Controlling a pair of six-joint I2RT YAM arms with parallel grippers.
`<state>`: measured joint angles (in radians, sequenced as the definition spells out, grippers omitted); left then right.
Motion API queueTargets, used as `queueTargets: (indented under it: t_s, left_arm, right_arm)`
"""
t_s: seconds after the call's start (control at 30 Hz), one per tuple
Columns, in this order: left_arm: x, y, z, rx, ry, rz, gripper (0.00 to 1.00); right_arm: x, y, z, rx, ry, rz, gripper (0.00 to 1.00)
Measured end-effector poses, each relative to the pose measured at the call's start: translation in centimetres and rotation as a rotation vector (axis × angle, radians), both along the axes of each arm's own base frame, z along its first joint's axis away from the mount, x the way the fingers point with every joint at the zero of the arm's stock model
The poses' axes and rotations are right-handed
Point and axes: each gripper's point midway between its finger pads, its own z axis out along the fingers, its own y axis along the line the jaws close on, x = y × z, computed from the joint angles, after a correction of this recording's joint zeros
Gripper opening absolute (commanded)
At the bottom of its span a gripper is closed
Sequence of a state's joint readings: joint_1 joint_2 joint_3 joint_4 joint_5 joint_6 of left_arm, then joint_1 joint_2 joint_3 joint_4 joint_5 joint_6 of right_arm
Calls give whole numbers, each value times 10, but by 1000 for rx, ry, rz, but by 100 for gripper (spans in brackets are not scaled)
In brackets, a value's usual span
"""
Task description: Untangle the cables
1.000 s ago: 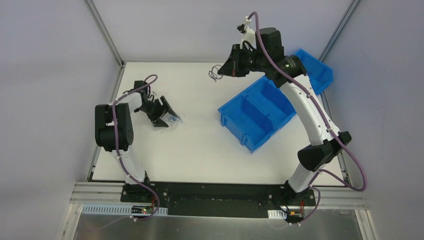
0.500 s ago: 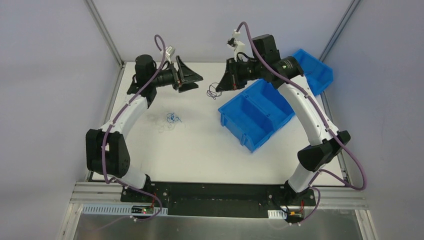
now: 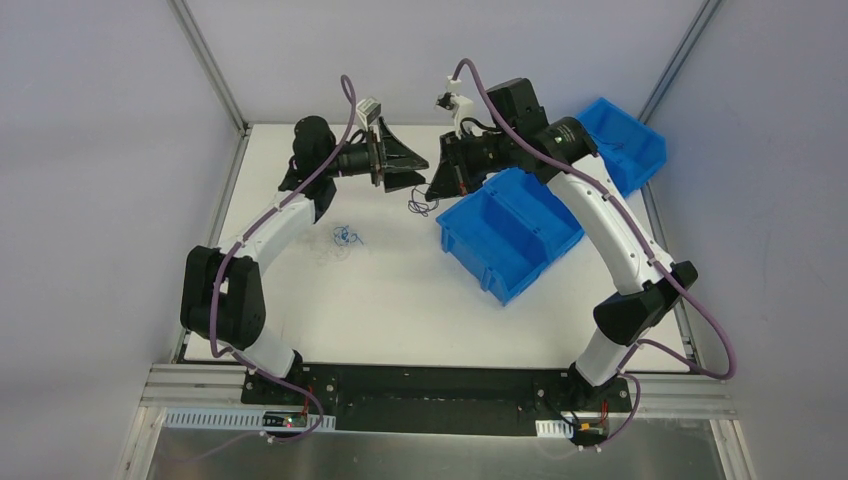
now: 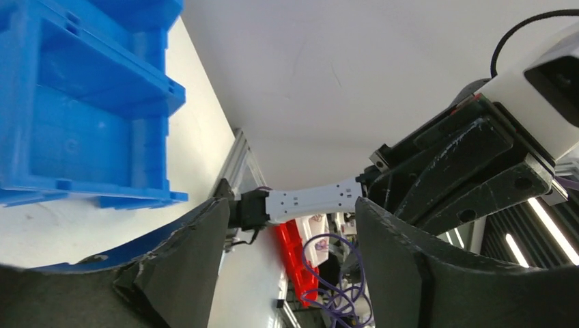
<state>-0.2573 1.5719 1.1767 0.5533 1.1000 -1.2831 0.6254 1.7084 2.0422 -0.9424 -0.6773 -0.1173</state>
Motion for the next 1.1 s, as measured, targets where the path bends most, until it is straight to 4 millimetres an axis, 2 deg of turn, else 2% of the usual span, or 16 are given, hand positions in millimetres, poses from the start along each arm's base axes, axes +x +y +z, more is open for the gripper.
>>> queueTargets:
  t_s: [0.07, 0.27, 0.47, 0.7, 0.83, 0.9, 0.93, 1.1]
  left_arm:
    - [-6, -6, 1, -7, 10, -23, 73]
    - [-12, -8, 8, -34, -2, -47, 61]
    - [-15, -10, 7, -43, 7, -60, 65]
    - [-24, -17, 8, -45, 10, -98, 43]
    - [-28, -18, 9, -47, 5, -115, 20]
    - [-28, -18, 10, -50, 0, -116, 3]
    - [-28, -18, 10, -51, -3, -116, 0]
    - [-21, -14, 10, -46, -10, -83, 0]
  right_arm:
    - [2, -1, -1, -8, -8, -5, 0]
    - [7, -4, -4, -31, -35, -24, 0]
    - [14, -8, -8, -59, -65, -53, 0]
    - [20, -11, -10, -83, -91, -80, 0]
    - [24, -17, -10, -105, -114, -108, 0]
    - [25, -20, -11, -116, -123, -122, 0]
    - [25, -22, -11, -120, -127, -128, 0]
    - [21, -32, -12, -135, -136, -150, 0]
